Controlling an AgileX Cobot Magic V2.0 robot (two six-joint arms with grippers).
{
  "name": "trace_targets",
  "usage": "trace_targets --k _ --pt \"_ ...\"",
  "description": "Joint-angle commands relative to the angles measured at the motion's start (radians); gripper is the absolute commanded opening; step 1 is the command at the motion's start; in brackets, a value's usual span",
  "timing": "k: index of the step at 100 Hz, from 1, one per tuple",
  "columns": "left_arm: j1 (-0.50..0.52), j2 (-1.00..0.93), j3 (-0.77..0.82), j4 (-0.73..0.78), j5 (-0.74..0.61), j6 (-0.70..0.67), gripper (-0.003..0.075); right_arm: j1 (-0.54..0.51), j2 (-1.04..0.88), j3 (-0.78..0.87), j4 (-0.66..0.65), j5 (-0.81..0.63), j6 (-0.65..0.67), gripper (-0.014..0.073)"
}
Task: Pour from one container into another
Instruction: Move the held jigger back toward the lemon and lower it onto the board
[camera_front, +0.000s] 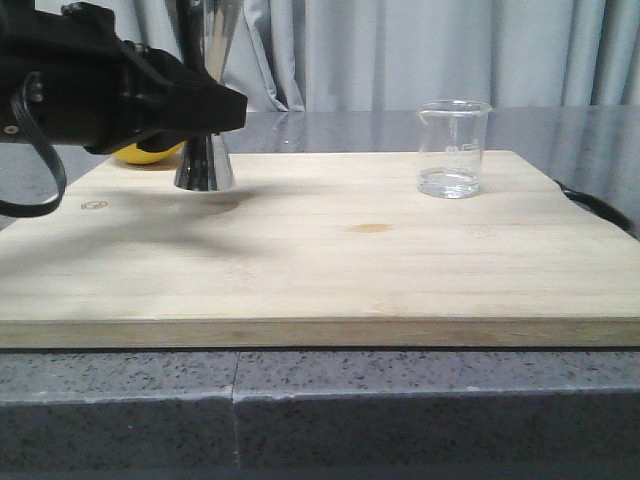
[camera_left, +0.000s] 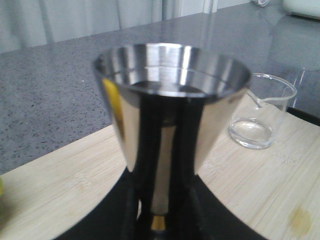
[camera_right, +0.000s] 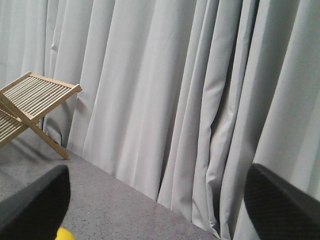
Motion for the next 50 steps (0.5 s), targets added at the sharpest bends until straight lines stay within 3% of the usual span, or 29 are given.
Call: trace_targets --k 1,50 --pt "0.008 -0.043 -0.015 -0.026 -0.112 -0.006 -0.0019 -0.004 -0.029 -0.032 0.029 -0.047 -0.008 0.0638" --pt "0.008 -0.043 0.026 -0.009 -0.140 -0.006 -0.0019 -0.004 -0.029 -0.032 0.029 -0.053 -0.008 0.0638"
